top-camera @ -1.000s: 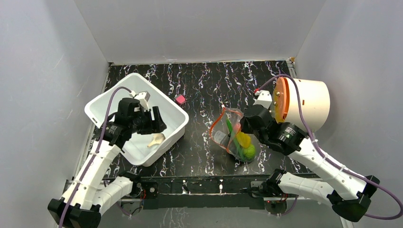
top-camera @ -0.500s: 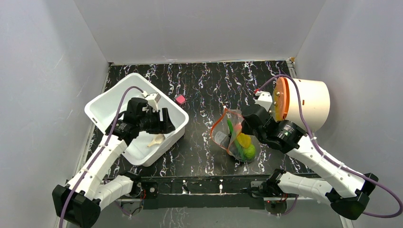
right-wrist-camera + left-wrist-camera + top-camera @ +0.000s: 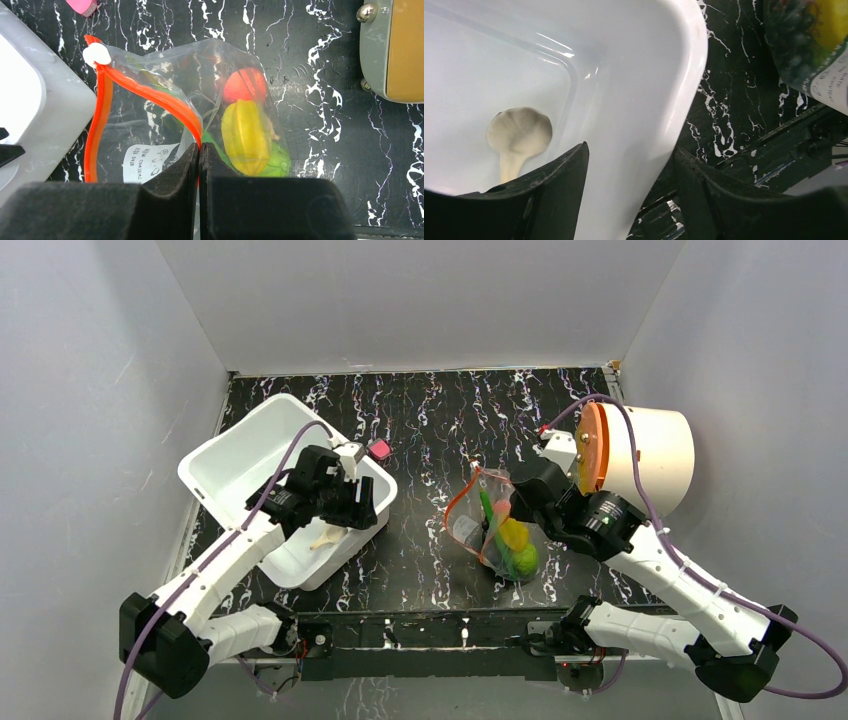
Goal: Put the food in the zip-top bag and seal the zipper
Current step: Move the bin to the center of the board.
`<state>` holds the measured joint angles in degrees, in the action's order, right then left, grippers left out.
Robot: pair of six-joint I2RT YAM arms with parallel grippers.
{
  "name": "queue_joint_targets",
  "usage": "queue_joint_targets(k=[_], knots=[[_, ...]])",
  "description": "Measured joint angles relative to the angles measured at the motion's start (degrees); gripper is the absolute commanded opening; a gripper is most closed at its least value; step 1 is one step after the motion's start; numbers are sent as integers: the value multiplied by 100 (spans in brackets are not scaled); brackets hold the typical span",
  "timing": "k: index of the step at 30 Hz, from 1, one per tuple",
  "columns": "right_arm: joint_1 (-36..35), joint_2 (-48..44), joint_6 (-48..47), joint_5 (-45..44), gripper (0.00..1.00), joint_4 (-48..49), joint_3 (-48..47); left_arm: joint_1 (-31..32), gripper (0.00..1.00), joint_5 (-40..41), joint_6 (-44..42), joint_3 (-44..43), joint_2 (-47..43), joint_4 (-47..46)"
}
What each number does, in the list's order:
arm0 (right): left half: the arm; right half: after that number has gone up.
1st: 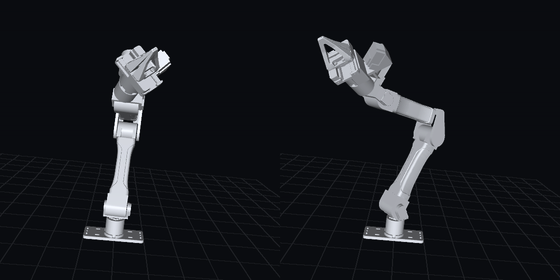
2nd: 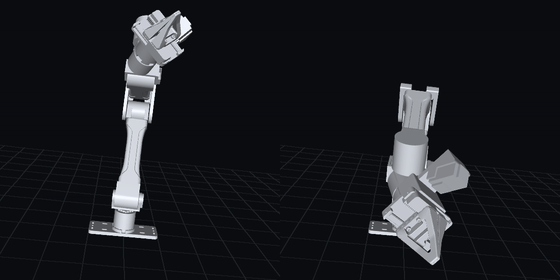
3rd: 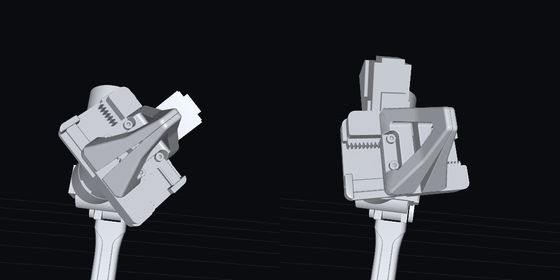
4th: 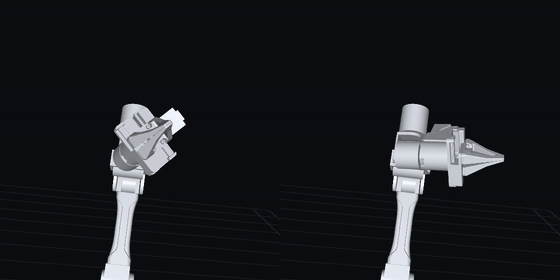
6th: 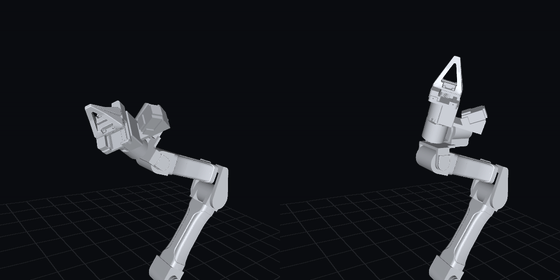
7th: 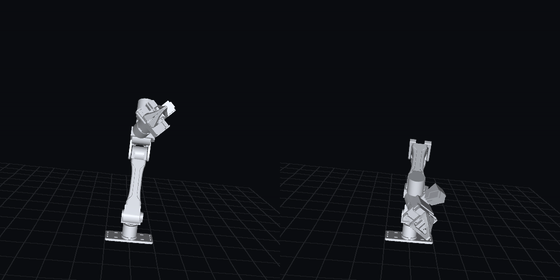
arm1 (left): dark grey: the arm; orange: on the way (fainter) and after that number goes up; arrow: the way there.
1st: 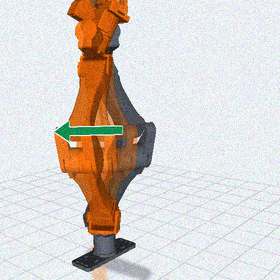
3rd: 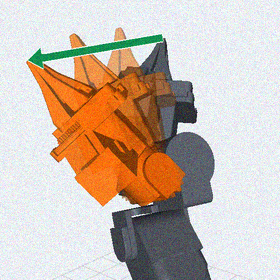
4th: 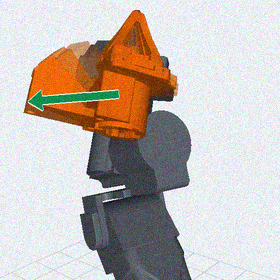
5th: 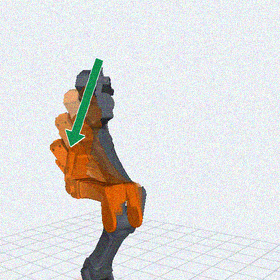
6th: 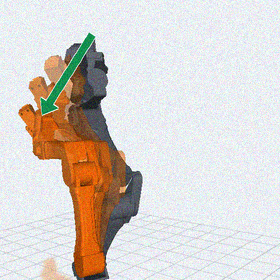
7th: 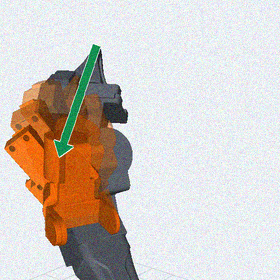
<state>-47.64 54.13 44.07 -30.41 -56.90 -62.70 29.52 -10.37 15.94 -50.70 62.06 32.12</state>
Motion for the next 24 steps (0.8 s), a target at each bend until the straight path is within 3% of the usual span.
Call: queue_joint_targets(k=[5,11,17,24], knots=[[0,28,-26,-74,0,-7,-142,70,36,109,55,0,127,-81],[2,94,-136,-190,0,-13,-214,234,24,149,337,0,144,-160],[0,83,-238,-275,0,-11,-214,487,5,549,713,-151,267,-70],[2,-101,-232,-304,0,-13,-212,767,0,1156,1633,-450,671,-50]])
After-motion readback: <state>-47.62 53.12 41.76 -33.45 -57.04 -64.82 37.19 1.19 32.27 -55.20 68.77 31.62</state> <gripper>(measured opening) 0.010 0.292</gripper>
